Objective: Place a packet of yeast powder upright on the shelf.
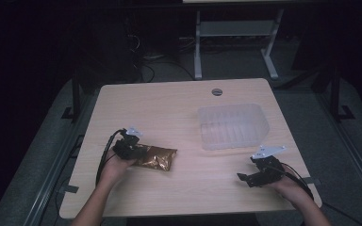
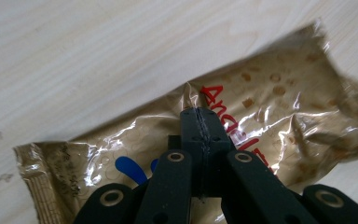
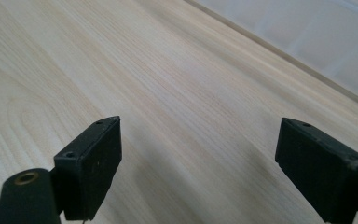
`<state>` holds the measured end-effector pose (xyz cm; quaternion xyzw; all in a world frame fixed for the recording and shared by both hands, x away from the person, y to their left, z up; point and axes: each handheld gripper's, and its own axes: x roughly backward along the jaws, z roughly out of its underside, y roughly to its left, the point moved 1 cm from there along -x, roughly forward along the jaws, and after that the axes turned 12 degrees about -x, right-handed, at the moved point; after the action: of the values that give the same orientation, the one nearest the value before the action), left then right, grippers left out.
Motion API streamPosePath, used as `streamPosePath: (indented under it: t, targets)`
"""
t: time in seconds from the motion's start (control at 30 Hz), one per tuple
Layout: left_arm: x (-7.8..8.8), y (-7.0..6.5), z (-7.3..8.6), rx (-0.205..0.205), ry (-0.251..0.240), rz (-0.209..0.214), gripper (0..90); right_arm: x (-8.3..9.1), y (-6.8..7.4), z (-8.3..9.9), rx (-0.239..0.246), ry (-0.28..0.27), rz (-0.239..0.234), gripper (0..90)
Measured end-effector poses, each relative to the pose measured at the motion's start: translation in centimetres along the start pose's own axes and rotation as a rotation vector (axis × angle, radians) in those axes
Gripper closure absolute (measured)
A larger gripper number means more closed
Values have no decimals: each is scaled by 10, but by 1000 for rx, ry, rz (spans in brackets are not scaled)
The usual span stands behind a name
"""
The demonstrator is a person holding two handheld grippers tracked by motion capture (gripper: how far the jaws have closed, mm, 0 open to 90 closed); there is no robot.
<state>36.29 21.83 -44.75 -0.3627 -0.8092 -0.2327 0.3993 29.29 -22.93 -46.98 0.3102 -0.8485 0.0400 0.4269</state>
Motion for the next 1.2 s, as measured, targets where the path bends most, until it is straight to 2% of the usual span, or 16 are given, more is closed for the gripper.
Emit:
streamPosePath:
  t: [0.1, 0.23, 0.37, 0.53, 0.6, 0.73, 0.8, 0.93, 1.0, 1.03, 1.1, 1.13, 1.2]
  targets:
    - [-3, -3, 1, 5, 8, 10, 900, 0, 0, 0, 2, -2, 0, 141]
    - [-7, -9, 0, -33, 31, 33, 900, -1, -1, 0, -1, 4, 2, 141]
    - [-11, -18, -5, -39, 17, 69, 900, 0, 0, 0, -2, 4, 1, 141]
    - [-13, -35, -11, -81, 12, 115, 900, 1, -1, 0, -5, 1, 1, 141]
    - [-15, -42, -13, -92, 6, 147, 900, 1, -1, 0, -4, 0, 1, 141]
    - [-19, -59, -20, -92, -22, 202, 900, 1, -1, 0, -4, 1, 0, 141]
    - [-21, -68, -24, -105, -24, 227, 900, 1, -1, 0, -3, 1, 0, 141]
    - [-26, -85, -32, -118, -40, 260, 900, 2, -1, 0, -4, -1, 0, 141]
    - [-27, -88, -34, -125, -41, 271, 900, 2, -1, 0, -7, -2, -1, 141]
    - [-29, -95, -38, -140, -49, 281, 900, 2, -1, -1, -13, -5, -5, 141]
    - [-31, -99, -40, -145, -56, 286, 900, 3, -1, -2, -17, -5, -1, 141]
    - [-31, -99, -41, -165, -47, 291, 900, 4, -1, -3, -22, -7, -6, 141]
    - [-31, -101, -42, -157, -59, 291, 900, 6, -1, -4, -26, -1, -24, 141]
